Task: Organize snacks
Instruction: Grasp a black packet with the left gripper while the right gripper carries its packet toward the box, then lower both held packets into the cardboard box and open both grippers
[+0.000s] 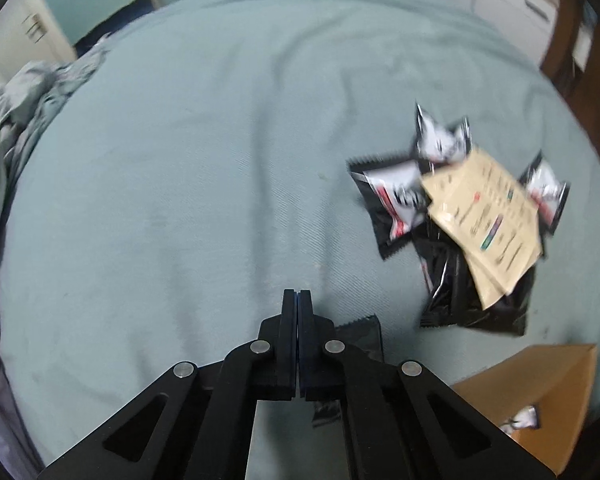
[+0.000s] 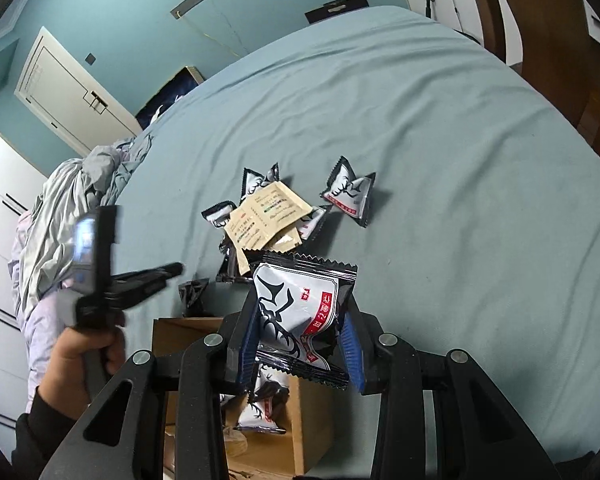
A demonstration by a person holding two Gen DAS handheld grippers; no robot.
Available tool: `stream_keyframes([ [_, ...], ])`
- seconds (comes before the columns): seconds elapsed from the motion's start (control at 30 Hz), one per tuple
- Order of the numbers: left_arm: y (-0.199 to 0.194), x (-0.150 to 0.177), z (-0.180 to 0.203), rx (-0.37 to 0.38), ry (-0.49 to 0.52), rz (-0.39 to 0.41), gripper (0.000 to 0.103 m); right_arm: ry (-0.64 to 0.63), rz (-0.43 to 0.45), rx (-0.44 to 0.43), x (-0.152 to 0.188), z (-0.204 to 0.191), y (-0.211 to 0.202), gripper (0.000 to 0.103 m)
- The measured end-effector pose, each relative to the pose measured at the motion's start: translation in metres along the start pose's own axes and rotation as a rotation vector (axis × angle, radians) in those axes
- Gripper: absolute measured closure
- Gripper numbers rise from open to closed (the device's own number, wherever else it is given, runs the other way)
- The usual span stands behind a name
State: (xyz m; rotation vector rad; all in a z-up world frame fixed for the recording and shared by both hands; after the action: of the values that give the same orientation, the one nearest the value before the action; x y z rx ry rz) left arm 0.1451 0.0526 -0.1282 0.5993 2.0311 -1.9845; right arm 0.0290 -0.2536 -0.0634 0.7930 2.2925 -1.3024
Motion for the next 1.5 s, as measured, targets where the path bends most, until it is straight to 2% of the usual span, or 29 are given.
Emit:
stream_keyframes([
  [0.07,-0.019,-0.003,-0.015,0.011,-0.061,0.041,0.103,0.007,0.003,-0.009,0.001,0.001,-0.004,0.068],
  [0.13,-0.031,-0.001,-0.028,0.045,-0.088,0.048,0.103,0.013,0.004,-0.021,0.001,0.0,-0.005,0.068],
  [0.2,-0.027,0.003,-0.023,0.072,-0.074,0.03,0.103,0.009,0.006,-0.028,0.002,-0.002,-0.006,0.068],
  [0.27,-0.02,0.009,-0.012,0.071,-0.03,-0.005,0.099,-0.003,0.0,-0.026,0.003,-0.003,-0.004,0.068],
  [0.3,-0.014,0.01,-0.011,0.071,-0.01,-0.03,0.081,-0.006,-0.003,-0.023,0.003,-0.004,-0.002,0.068],
  [0.33,-0.009,0.011,-0.007,0.07,0.009,-0.05,0.052,-0.007,-0.008,-0.021,0.004,-0.004,-0.001,0.068],
  [0.4,0.004,0.015,0.009,0.081,0.049,-0.087,0.02,-0.007,-0.015,-0.015,0.004,-0.003,0.001,0.068],
  [0.53,0.022,0.015,0.023,0.107,0.038,-0.162,0.02,-0.008,-0.018,-0.001,0.004,-0.002,0.0,0.068],
  [0.63,0.042,0.015,0.026,0.178,-0.049,-0.241,0.021,-0.013,-0.025,0.013,0.004,-0.002,0.004,0.068],
  [0.67,0.049,0.017,0.025,0.18,-0.071,-0.273,0.025,-0.015,-0.028,0.018,0.004,-0.002,0.006,0.068],
  [0.7,0.052,0.018,0.023,0.15,-0.067,-0.276,0.039,-0.017,-0.031,0.022,0.004,-0.002,0.007,0.068],
  [0.73,0.053,0.017,0.022,0.119,-0.053,-0.271,0.048,-0.021,-0.035,0.027,0.004,-0.003,0.009,0.068],
  [0.77,0.053,0.014,0.023,0.103,-0.038,-0.265,0.051,-0.024,-0.038,0.031,0.005,-0.003,0.01,0.068],
  [0.8,0.052,0.012,0.022,0.09,-0.031,-0.258,0.058,-0.03,-0.039,0.036,0.005,-0.004,0.011,0.068],
  [0.9,0.046,0.006,0.015,0.071,-0.068,-0.228,0.076,-0.057,-0.04,0.047,0.006,-0.008,0.012,0.068],
  [0.97,0.04,0.002,0.008,0.07,-0.112,-0.203,0.077,-0.08,-0.036,0.05,0.007,-0.013,0.01,0.068],
  [1.07,0.015,-0.01,-0.004,0.05,-0.146,-0.121,0.077,-0.104,-0.024,0.045,0.009,-0.018,0.006,0.068],
  [1.27,-0.063,-0.025,-0.004,0.171,-0.166,0.068,0.077,-0.117,-0.014,0.031,0.011,-0.021,-0.001,0.068],
  [1.37,-0.094,-0.01,0.0,0.234,-0.115,0.144,0.077,-0.11,-0.012,0.02,0.011,-0.019,-0.003,0.068],
  [1.5,-0.114,0.021,0.023,0.338,-0.055,0.17,0.077,-0.099,-0.012,0.007,0.01,-0.017,-0.006,0.068],
])
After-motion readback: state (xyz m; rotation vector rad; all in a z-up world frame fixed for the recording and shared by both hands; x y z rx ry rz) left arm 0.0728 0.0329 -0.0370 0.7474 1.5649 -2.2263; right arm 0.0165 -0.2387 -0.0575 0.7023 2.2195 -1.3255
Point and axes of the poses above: each gripper's, at about its wrist camera, not at the fingertips, and y roughly the way its jaws point, z to its right, x to its underside, the point moved 5 cm from there along y, roughly the way its jaws point, and after that the axes turned 6 degrees about z, right-handed, at the moved point
